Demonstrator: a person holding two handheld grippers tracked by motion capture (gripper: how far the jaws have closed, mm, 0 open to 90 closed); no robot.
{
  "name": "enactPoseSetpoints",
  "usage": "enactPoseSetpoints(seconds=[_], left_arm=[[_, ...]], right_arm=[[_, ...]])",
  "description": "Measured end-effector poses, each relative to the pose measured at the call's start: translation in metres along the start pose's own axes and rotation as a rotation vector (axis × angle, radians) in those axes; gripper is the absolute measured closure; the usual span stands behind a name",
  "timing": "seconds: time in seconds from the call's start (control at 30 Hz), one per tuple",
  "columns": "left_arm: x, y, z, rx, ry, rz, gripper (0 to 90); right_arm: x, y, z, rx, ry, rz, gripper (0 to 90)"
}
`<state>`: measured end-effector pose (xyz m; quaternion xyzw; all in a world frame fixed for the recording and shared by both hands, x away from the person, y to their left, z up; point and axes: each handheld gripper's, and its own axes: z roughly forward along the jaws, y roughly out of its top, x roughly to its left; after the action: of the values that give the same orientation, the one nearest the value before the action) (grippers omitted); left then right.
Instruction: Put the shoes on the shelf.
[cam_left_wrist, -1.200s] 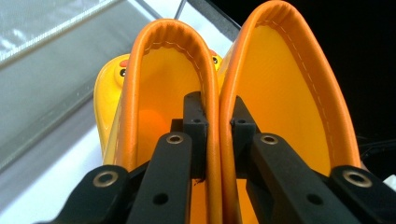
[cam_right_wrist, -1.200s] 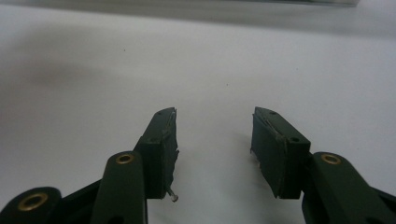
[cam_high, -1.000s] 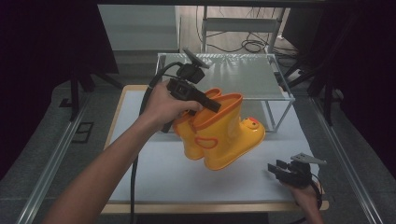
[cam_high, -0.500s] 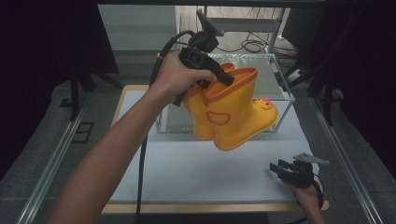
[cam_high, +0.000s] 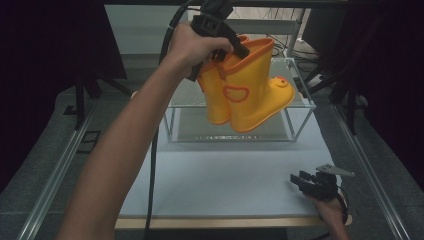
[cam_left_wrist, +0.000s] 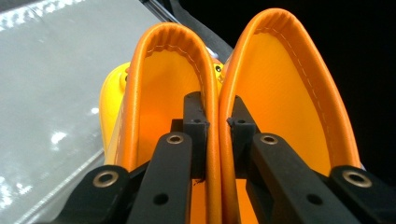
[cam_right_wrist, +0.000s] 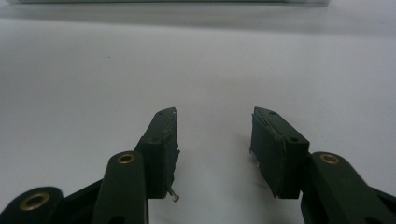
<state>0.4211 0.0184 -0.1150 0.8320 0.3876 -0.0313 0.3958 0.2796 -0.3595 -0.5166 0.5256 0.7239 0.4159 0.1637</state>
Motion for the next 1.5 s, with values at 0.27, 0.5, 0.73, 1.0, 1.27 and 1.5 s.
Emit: enactPoseSetpoints(seconds=[0.27,0.5,0.73,1.0,1.27,1.5], left_arm=[[0.024,0.024,0.011,-0.048,0.06,-0.092,82.3],[0.047,0.032,0.025,-0.067,0.133,-0.164,82.3],[0.073,0.032,0.038,-0.091,0.214,-0.24,82.3],[0.095,0.031,0.05,-0.091,0.262,-0.285,82.2],[0.106,0.03,0.056,-0.096,0.283,-0.308,81.6],[0.102,0.032,0.065,-0.121,0.261,-0.291,73.9]], right_arm=[[-0.002,-0.001,0.001,0.001,-0.004,0.007,51.0],[-0.003,-0.002,0.0,-0.001,-0.006,0.01,51.2],[-0.002,-0.002,0.001,0.001,-0.003,0.011,51.1],[-0.003,-0.004,0.0,0.001,-0.01,0.01,51.1],[-0.002,-0.004,-0.001,0.003,-0.013,0.012,51.1],[-0.001,-0.005,-0.001,0.003,-0.012,0.009,51.0]])
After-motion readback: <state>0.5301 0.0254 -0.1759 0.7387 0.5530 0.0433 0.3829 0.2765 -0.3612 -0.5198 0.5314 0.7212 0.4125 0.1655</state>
